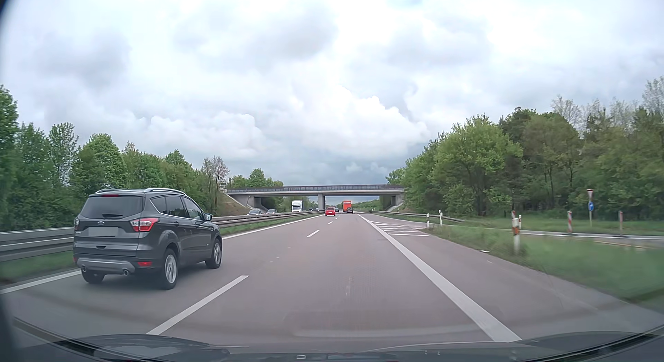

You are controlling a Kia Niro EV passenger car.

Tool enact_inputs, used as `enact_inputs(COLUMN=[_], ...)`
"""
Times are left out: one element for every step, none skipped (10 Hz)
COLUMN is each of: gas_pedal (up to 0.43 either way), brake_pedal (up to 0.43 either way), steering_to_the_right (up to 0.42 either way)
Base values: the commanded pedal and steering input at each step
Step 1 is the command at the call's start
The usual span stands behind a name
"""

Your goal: Follow the waypoints while adhering to traffic rules and regulations

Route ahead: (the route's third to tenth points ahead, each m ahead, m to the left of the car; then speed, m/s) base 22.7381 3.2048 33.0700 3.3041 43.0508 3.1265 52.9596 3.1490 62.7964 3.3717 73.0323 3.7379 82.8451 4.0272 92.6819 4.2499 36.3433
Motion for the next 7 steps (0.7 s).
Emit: enact_inputs(gas_pedal=[0.287,0.280,0.280,0.268,0.260,0.248,0.248], brake_pedal=[0.012,0.012,0.012,0.012,0.012,0.012,0.012], steering_to_the_right=[-0.004,-0.004,-0.004,-0.004,-0.004,-0.004,-0.004])
